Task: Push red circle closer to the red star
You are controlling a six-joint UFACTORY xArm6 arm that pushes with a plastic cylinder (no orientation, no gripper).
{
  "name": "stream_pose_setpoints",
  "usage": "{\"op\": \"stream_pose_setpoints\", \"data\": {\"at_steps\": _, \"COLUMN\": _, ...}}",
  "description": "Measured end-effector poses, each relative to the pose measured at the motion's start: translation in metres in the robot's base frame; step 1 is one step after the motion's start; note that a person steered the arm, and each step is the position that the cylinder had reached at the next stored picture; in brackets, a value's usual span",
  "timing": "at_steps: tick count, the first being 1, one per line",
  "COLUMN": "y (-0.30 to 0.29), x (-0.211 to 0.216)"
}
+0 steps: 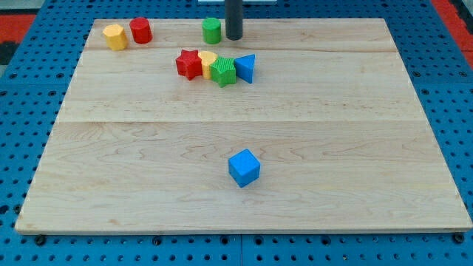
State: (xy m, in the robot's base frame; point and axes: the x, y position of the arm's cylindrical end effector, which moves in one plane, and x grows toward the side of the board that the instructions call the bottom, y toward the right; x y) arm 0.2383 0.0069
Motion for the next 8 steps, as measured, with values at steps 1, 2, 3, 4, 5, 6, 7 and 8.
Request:
{"op": "stream_pose_setpoints", "data": {"at_steps": 1, "y": 0.03, "x": 0.003}}
{"op": "stream_pose_setpoints", "data": {"at_steps": 2, "y": 0.035, "x": 0.003}}
{"op": "stream_pose_setpoints", "data": {"at_steps": 3, "y": 0.035, "x": 0.003}}
{"op": "stream_pose_setpoints", "data": {"at_steps": 4, "y": 0.057, "x": 0.005}}
{"op": "stream_pose_setpoints", "data": {"at_steps": 5, "y": 0.137, "x": 0.043}}
{"op": "stream_pose_setpoints", "data": {"at_steps": 6, "y": 0.183, "x": 0.114}}
{"op": "stream_pose_setpoints", "data": {"at_steps": 7, "y": 0.143, "x": 0.171}}
{"op": "stream_pose_setpoints", "data": {"at_steps": 8, "y": 0.06, "x": 0.182}}
